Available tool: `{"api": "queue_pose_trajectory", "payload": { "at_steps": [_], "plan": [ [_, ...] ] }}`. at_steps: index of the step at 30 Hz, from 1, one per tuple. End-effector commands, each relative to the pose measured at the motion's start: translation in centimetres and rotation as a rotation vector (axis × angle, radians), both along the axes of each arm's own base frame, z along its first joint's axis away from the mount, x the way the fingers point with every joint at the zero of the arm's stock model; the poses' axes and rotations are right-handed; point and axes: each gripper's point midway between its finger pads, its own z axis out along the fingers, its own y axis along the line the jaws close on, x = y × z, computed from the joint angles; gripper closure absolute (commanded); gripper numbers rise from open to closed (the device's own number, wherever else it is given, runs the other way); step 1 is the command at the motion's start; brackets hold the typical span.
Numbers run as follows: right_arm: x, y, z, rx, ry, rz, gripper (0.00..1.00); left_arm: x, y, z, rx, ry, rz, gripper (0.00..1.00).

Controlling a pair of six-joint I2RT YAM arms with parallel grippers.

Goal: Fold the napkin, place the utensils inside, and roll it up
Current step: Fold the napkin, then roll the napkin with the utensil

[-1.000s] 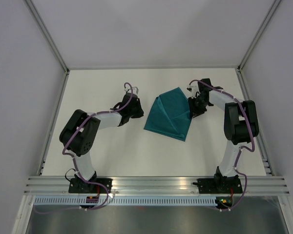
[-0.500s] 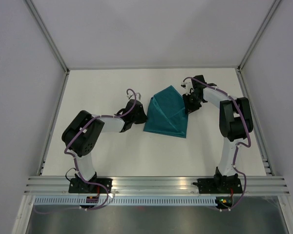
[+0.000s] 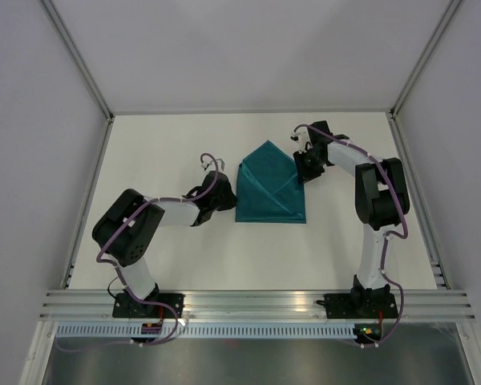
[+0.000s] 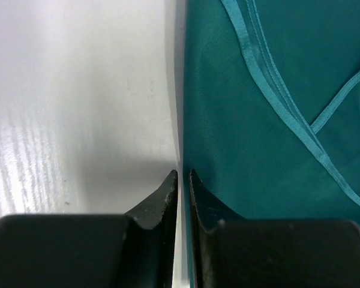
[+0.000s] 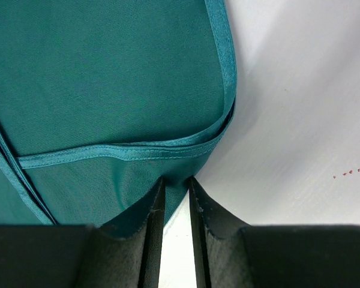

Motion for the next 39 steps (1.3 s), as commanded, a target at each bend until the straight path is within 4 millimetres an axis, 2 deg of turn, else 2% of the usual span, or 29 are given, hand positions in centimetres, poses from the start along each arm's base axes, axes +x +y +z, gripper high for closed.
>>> {"api": "queue_pose_trajectory", "payload": {
  "at_steps": [1, 7, 9, 12, 13, 14, 16, 18, 20, 21, 22, 24, 25, 27, 28, 30, 31, 33, 34, 39],
  "plan": [
    [-0.3, -0.3, -0.5, -0.030, 0.014, -0.009, 0.71, -0.7, 1.6, -0.2, 0.041, 0.022, 0.060, 0.80],
    [0.3, -0.2, 4.0, -0.007, -0.092, 0.003, 0.64, 0.1, 2.7, 1.9, 0.053, -0.033, 0.086, 0.69],
    [0.6, -0.4, 6.3, 0.000, -0.145, 0.008, 0.58, 0.3, 3.0, 3.3, 0.051, -0.059, 0.084, 0.66],
    [0.7, -0.9, 9.1, -0.011, -0.224, 0.041, 0.55, 0.4, 3.5, 5.3, 0.051, -0.101, 0.084, 0.63],
    [0.4, -1.1, 9.3, -0.024, -0.241, 0.075, 0.54, 0.5, 3.7, 5.8, 0.052, -0.112, 0.082, 0.62],
    [0.1, -0.7, 10.8, 0.001, -0.277, 0.111, 0.53, 0.5, 3.9, 7.2, 0.038, -0.139, 0.083, 0.62],
    [-0.8, -0.2, 12.1, 0.018, -0.324, 0.200, 0.52, 0.4, 4.3, 8.3, 0.036, -0.159, 0.082, 0.60],
    [-1.7, 0.6, 12.5, 0.038, -0.340, 0.278, 0.50, 0.6, 5.0, 10.5, 0.009, -0.196, 0.095, 0.60],
    [-3.1, 1.8, 12.7, 0.027, -0.363, 0.396, 0.50, 0.9, 5.7, 12.0, -0.031, -0.208, 0.097, 0.58],
    [-3.7, 2.4, 12.7, 0.031, -0.369, 0.439, 0.50, 0.8, 5.8, 13.6, -0.062, -0.233, 0.095, 0.57],
    [-4.6, 2.8, 12.0, 0.025, -0.358, 0.476, 0.50, 0.6, 5.8, 14.2, -0.084, -0.225, 0.079, 0.56],
    [-6.1, 4.4, 12.0, 0.011, -0.387, 0.591, 0.50, 0.9, 6.3, 17.6, -0.129, -0.283, 0.084, 0.54],
    [-7.2, 5.3, 11.4, 0.008, -0.386, 0.643, 0.50, 0.8, 6.3, 19.2, -0.137, -0.306, 0.076, 0.53],
    [-7.9, 6.1, 10.8, -0.013, -0.407, 0.711, 0.50, 0.7, 6.5, 21.2, -0.145, -0.338, 0.074, 0.51],
    [-9.2, 7.0, 10.0, -0.019, -0.400, 0.764, 0.50, 0.5, 6.5, 23.3, -0.164, -0.380, 0.064, 0.51],
    [-10.0, 7.7, 9.3, -0.043, -0.419, 0.827, 0.50, 0.1, 6.6, 24.2, -0.160, -0.382, 0.052, 0.50],
    [-11.2, 8.1, 8.3, -0.068, -0.409, 0.864, 0.50, -0.1, 6.6, 25.3, -0.163, -0.402, 0.044, 0.50],
    [-11.7, 8.8, 7.5, -0.099, -0.433, 0.908, 0.50, -0.3, 6.8, 25.6, -0.152, -0.404, 0.040, 0.50],
    [-12.9, 9.3, 6.6, -0.109, -0.426, 0.951, 0.50, -0.3, 6.9, 26.0, -0.141, -0.412, 0.038, 0.50],
    [-13.7, 10.0, 5.0, -0.138, -0.437, 0.993, 0.47, -0.7, 7.3, 25.9, -0.120, -0.411, 0.036, 0.50]
  ]
}}
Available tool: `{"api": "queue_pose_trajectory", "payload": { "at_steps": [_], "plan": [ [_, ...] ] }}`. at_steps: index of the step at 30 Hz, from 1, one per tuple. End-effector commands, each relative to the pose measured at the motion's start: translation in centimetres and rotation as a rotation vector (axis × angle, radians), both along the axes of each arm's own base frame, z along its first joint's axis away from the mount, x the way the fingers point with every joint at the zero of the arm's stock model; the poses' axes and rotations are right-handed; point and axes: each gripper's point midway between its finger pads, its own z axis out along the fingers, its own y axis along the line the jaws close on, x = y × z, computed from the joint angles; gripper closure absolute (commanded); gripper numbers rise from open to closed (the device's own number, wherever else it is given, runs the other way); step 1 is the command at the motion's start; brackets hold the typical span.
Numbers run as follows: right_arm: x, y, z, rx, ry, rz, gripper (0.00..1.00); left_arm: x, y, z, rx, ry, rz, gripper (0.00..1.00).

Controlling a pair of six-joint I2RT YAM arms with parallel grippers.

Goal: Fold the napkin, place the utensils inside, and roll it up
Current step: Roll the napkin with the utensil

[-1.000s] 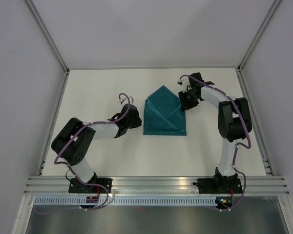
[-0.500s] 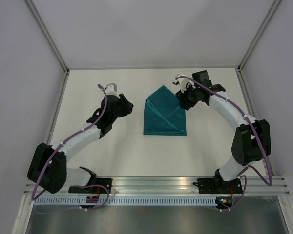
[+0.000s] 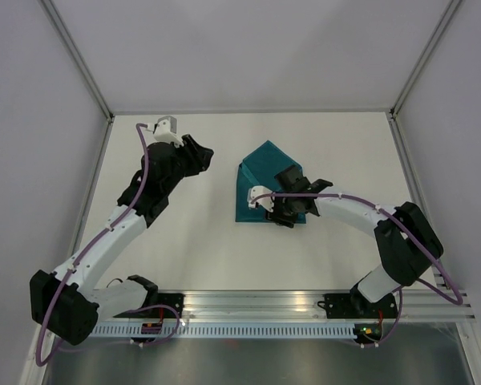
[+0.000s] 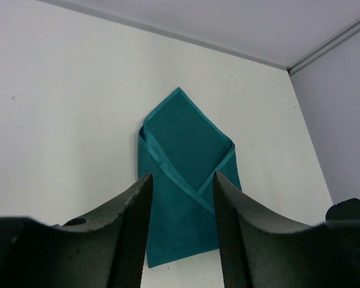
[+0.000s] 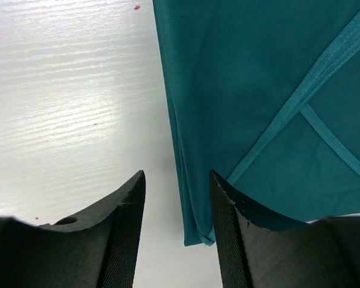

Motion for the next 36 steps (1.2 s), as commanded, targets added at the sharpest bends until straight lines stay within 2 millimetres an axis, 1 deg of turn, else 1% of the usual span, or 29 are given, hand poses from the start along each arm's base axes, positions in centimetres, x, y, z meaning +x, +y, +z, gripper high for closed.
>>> {"api": "queue_pose_trajectory", "payload": {
  "at_steps": [1, 3, 5, 11, 17, 22, 23, 27, 29, 30, 32, 36],
  "plan": [
    [1.8, 1.1, 1.2, 0.032, -0.135, 0.041, 0.47, -0.7, 0.1, -0.2, 0.060, 0.010, -0.033, 0.50],
    [1.6, 1.0, 0.5, 0.015, -0.141, 0.051, 0.45, -0.7, 0.1, -0.5, 0.064, 0.013, -0.035, 0.50],
    [1.9, 1.2, 0.4, 0.008, -0.167, 0.061, 0.45, -0.6, 0.1, -0.8, 0.066, 0.016, -0.036, 0.50],
    [1.8, 1.5, -0.8, -0.003, -0.154, 0.095, 0.44, -0.6, 0.0, -1.7, 0.073, 0.019, -0.039, 0.50],
    [1.7, 1.7, -1.7, -0.010, -0.133, 0.113, 0.44, -0.4, -0.1, -3.3, 0.091, 0.040, -0.048, 0.50],
    [1.8, 1.6, -3.1, -0.035, -0.127, 0.132, 0.44, -0.1, -0.4, -4.9, 0.105, 0.064, -0.060, 0.50],
    [1.8, 1.6, -3.2, -0.037, -0.126, 0.134, 0.43, -0.1, -0.5, -4.9, 0.104, 0.059, -0.064, 0.50],
    [1.6, 1.4, -4.1, -0.050, -0.105, 0.142, 0.44, -0.2, -0.9, -6.4, 0.116, 0.090, -0.087, 0.50],
    [1.3, 1.3, -4.6, -0.061, -0.090, 0.149, 0.44, -0.3, -1.0, -7.4, 0.127, 0.109, -0.099, 0.50],
    [1.1, 1.2, -4.8, -0.066, -0.081, 0.152, 0.45, 0.0, -1.2, -7.0, 0.119, 0.086, -0.101, 0.50],
    [0.8, 1.0, -5.2, -0.076, -0.068, 0.159, 0.48, -0.2, -1.2, -7.6, 0.121, 0.093, -0.109, 0.50],
    [0.0, 0.5, -5.8, -0.091, -0.031, 0.171, 0.50, -0.2, -1.3, -8.0, 0.127, 0.092, -0.117, 0.50]
  ]
}}
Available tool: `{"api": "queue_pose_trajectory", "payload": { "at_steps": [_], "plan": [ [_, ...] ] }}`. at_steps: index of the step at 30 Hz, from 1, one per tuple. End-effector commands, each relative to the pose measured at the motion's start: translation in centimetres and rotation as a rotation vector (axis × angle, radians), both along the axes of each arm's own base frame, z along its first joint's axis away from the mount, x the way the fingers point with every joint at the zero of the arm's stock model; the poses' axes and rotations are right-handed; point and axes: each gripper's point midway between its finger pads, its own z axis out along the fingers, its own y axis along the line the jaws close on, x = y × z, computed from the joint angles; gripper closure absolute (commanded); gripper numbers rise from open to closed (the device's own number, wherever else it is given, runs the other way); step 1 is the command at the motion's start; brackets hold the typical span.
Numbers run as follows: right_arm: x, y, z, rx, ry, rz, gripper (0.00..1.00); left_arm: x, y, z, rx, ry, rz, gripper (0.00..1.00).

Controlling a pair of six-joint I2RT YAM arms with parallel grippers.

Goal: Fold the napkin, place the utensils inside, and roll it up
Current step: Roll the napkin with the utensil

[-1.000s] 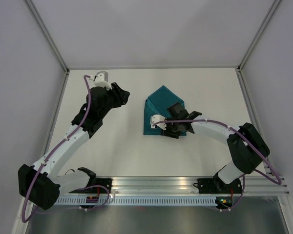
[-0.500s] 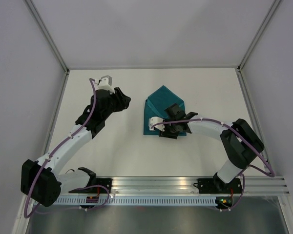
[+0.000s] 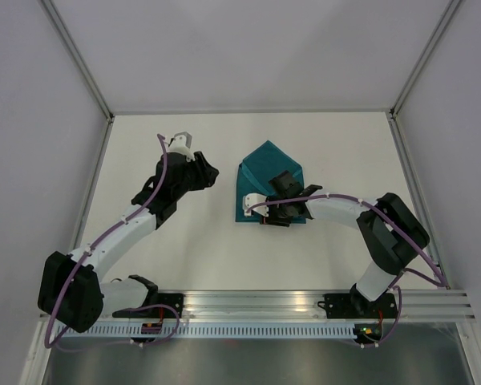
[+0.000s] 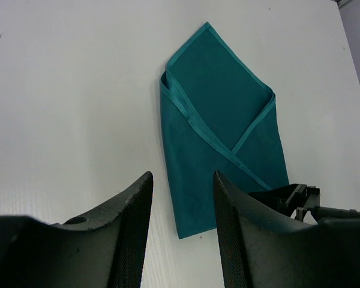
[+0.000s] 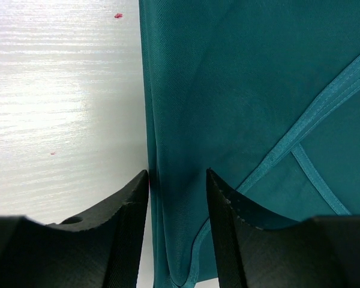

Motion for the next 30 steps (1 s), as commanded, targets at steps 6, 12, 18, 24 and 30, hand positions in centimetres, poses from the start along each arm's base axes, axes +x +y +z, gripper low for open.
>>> {"api": "queue_pose_trajectory", "payload": {
  "at_steps": [6, 12, 18, 24, 30],
  "plan": [
    [-2.7, -1.1, -3.1, -0.075, 0.145, 0.050, 0.61, 0.1, -1.0, 0.8, 0.004, -0.061, -0.072, 0.50],
    [-3.1, -1.6, -3.5, -0.064, 0.245, 0.028, 0.75, -0.1, -1.0, 0.8, 0.012, -0.070, -0.079, 0.50],
    [-4.1, -2.4, -3.8, -0.039, 0.396, 0.027, 0.86, -0.4, -1.2, 2.0, 0.042, -0.121, -0.083, 0.51],
    [-5.0, -2.7, -3.0, 0.017, 0.592, 0.046, 0.92, -1.1, -2.2, 3.3, 0.131, -0.217, -0.116, 0.57],
    [-4.8, -3.6, -2.7, 0.053, 0.752, 0.034, 0.92, -2.5, -2.2, 4.7, 0.194, -0.369, -0.117, 0.59]
  ]
}}
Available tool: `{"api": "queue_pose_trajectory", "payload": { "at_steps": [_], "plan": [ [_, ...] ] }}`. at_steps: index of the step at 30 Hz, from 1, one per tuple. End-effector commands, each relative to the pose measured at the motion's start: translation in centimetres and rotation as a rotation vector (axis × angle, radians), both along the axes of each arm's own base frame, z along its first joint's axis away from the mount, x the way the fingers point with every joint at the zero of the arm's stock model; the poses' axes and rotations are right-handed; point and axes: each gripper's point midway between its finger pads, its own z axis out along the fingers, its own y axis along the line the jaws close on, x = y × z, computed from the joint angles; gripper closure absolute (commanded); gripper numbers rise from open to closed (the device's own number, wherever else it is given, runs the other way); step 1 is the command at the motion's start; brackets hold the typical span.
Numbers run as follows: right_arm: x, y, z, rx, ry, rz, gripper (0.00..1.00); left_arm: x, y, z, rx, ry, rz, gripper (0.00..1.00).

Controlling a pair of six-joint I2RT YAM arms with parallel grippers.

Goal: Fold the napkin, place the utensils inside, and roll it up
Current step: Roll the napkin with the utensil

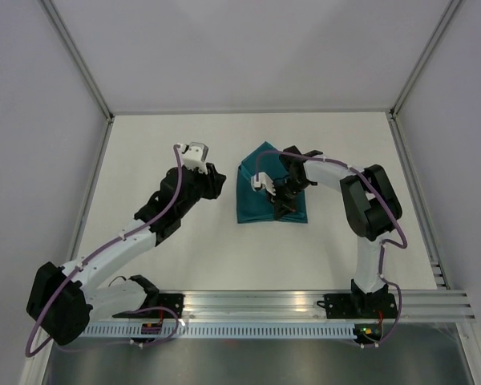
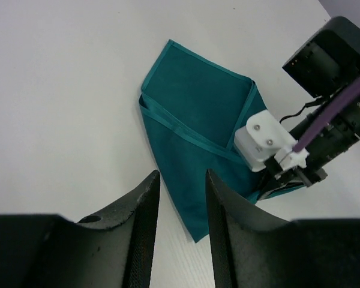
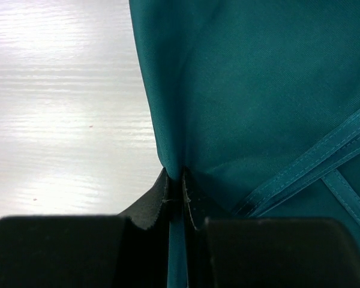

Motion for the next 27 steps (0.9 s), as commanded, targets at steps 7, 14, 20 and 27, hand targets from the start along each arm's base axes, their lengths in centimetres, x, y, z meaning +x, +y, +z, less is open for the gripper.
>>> {"api": "queue_pose_trajectory", "payload": {
  "at_steps": [7, 14, 20, 27],
  "plan": [
    [-4.7, -3.5, -2.6, -0.068, 0.382, 0.035, 0.93, -2.5, -0.4, 3.3, 0.134, -0.395, -0.074, 0.61],
    [-4.2, -3.9, -3.2, -0.078, 0.438, 0.012, 0.93, -5.1, -4.5, 1.3, 0.205, -0.521, -0.256, 0.57],
    [-3.6, -4.2, -3.6, -0.084, 0.446, -0.013, 0.94, -7.6, -8.8, -2.1, 0.364, -0.634, -0.433, 0.47],
    [-3.3, -4.7, -4.3, -0.088, 0.462, -0.036, 0.94, -9.5, -13.9, -6.6, 0.507, -0.656, -0.642, 0.45]
  ]
}}
